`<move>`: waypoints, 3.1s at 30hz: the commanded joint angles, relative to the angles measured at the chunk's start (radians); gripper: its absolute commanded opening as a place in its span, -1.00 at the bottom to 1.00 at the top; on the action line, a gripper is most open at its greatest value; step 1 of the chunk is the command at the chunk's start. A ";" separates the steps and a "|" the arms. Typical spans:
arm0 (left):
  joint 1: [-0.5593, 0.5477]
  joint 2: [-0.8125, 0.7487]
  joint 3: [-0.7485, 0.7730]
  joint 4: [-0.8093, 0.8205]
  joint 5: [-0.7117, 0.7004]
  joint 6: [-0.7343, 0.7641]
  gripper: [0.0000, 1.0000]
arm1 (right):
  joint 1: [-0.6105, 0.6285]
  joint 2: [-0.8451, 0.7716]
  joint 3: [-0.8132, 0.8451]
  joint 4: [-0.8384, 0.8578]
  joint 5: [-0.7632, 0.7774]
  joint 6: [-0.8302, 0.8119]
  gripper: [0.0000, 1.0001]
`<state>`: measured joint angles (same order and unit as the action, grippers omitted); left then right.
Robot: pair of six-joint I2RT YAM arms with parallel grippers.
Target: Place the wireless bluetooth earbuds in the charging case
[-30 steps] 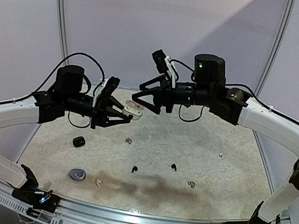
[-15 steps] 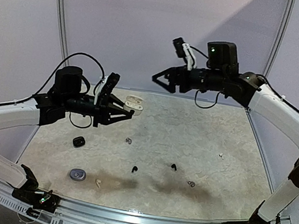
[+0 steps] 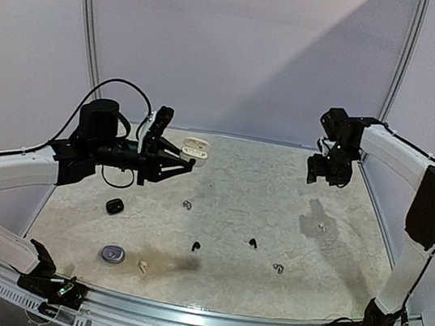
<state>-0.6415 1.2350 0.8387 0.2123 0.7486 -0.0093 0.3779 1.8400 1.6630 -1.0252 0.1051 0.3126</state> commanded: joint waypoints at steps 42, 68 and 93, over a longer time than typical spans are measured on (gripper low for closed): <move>-0.001 -0.004 -0.001 0.001 0.008 0.060 -1.00 | -0.105 0.276 -0.227 -0.009 -0.015 -0.373 -0.35; -0.001 -0.004 -0.003 -0.011 0.006 0.078 -1.00 | -0.111 0.250 -0.269 -0.022 -0.028 -0.418 -0.39; -0.001 -0.005 -0.002 0.004 -0.035 0.068 -1.00 | -0.113 0.208 -0.223 -0.046 -0.067 -0.400 -0.85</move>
<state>-0.6411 1.2350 0.8368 0.2115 0.7452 0.0597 0.2726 2.0468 1.4334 -1.0077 0.0494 -0.1024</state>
